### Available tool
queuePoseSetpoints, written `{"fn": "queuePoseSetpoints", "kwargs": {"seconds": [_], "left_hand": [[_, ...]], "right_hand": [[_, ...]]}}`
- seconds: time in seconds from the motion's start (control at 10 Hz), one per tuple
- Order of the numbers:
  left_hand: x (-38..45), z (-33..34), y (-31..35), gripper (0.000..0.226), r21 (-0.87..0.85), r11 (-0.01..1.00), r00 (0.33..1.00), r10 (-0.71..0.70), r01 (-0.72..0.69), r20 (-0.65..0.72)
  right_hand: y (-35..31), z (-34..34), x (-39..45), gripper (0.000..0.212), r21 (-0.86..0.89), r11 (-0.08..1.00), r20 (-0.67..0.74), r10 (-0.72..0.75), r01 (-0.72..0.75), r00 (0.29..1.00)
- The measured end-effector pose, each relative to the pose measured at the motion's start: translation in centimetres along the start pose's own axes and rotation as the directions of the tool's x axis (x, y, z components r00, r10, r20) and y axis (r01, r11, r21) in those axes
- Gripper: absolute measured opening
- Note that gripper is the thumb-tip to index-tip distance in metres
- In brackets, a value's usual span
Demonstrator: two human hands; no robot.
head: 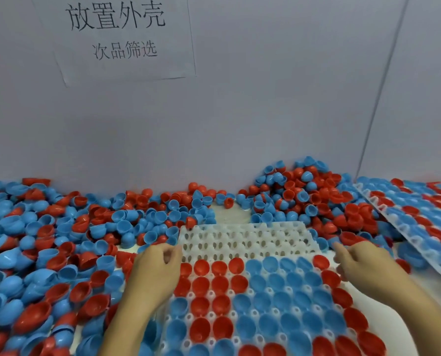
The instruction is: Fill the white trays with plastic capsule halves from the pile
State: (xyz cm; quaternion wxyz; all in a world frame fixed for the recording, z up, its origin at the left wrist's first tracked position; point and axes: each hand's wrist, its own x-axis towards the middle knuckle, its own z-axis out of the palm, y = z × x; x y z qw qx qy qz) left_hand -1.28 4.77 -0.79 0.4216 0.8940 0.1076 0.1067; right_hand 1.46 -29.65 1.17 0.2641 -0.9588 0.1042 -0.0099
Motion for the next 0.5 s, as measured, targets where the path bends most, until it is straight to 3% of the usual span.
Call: {"fn": "queuePoseSetpoints", "kwargs": {"seconds": [0.1, 0.5], "left_hand": [[0.05, 0.01, 0.03, 0.033, -0.02, 1.0, 1.0, -0.015, 0.015, 0.007], [0.61, 0.11, 0.92, 0.016, -0.03, 0.998, 0.999, -0.053, 0.053, -0.001]], "right_hand": [[0.22, 0.72, 0.25, 0.058, 0.059, 0.998, 0.027, -0.024, 0.022, 0.999], [1.02, 0.52, 0.77, 0.047, 0.136, 0.989, 0.025, -0.067, 0.064, 0.997]]}}
